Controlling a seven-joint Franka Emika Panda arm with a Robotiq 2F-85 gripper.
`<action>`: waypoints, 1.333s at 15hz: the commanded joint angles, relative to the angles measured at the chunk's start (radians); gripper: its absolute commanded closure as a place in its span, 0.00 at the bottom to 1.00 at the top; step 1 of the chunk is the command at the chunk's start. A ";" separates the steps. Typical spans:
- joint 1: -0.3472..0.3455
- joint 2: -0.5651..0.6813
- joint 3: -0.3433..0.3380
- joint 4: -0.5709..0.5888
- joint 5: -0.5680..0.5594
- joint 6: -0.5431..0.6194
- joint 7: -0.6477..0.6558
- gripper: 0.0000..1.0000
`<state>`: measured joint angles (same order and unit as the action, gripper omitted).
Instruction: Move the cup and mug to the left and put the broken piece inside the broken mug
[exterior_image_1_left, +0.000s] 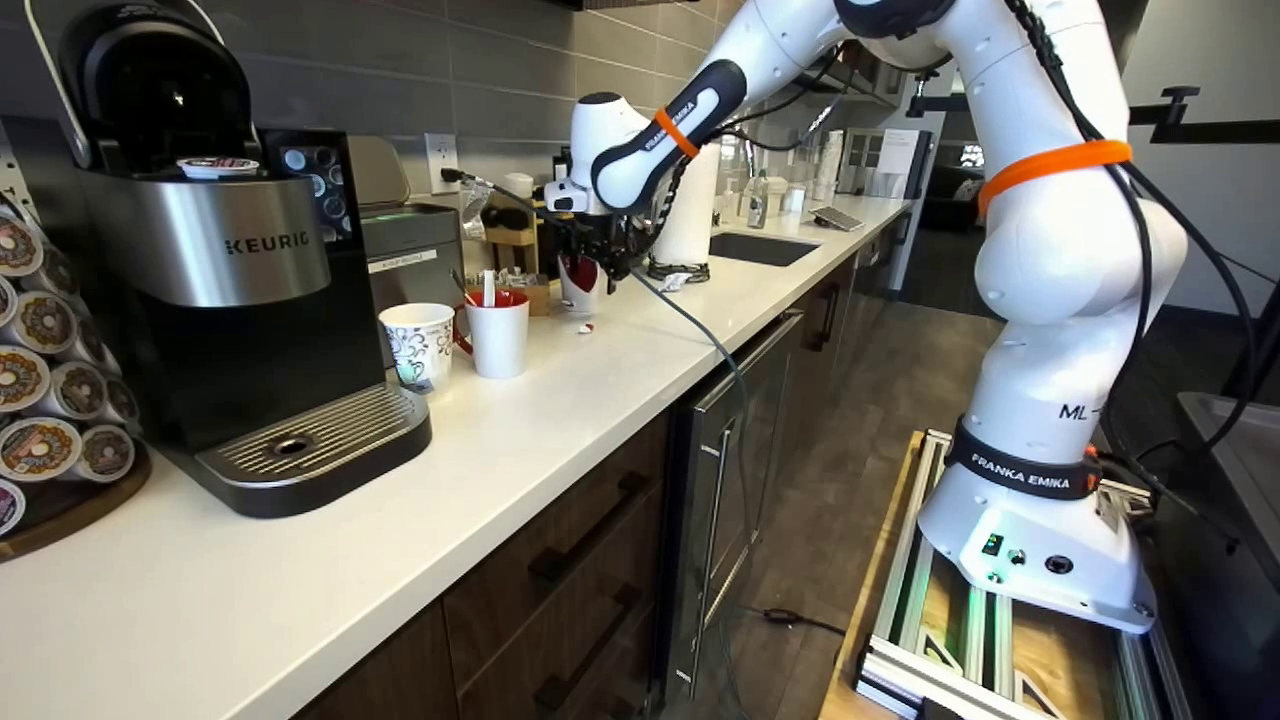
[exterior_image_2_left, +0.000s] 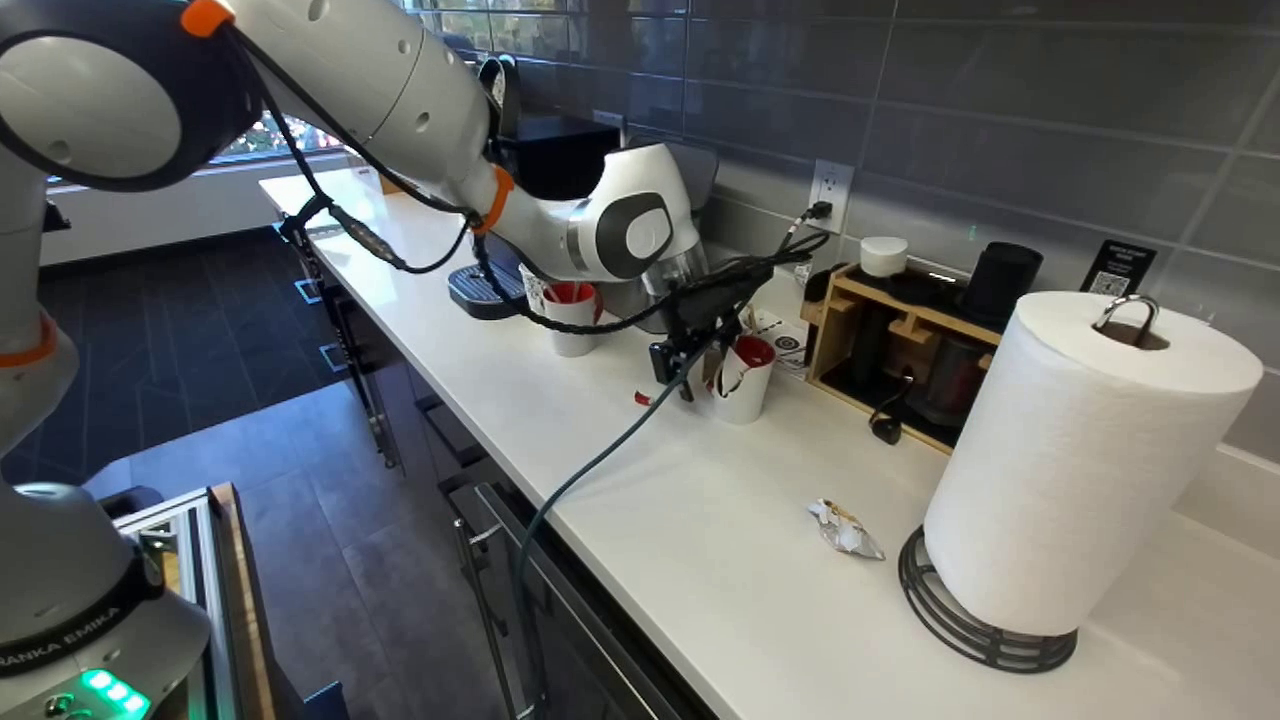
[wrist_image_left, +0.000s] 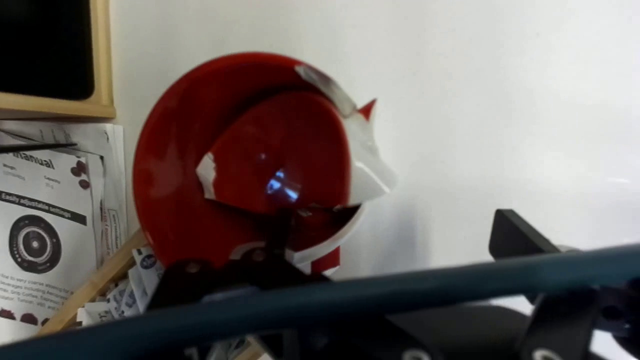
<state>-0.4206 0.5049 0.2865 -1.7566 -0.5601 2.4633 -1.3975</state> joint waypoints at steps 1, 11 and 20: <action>0.046 -0.021 -0.068 0.042 0.253 -0.084 -0.160 0.00; 0.112 -0.077 -0.216 0.127 0.634 -0.579 -0.180 0.00; 0.151 -0.169 -0.278 -0.008 0.817 -0.513 0.137 0.00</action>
<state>-0.2774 0.3799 0.0256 -1.7045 0.1941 1.9405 -1.2949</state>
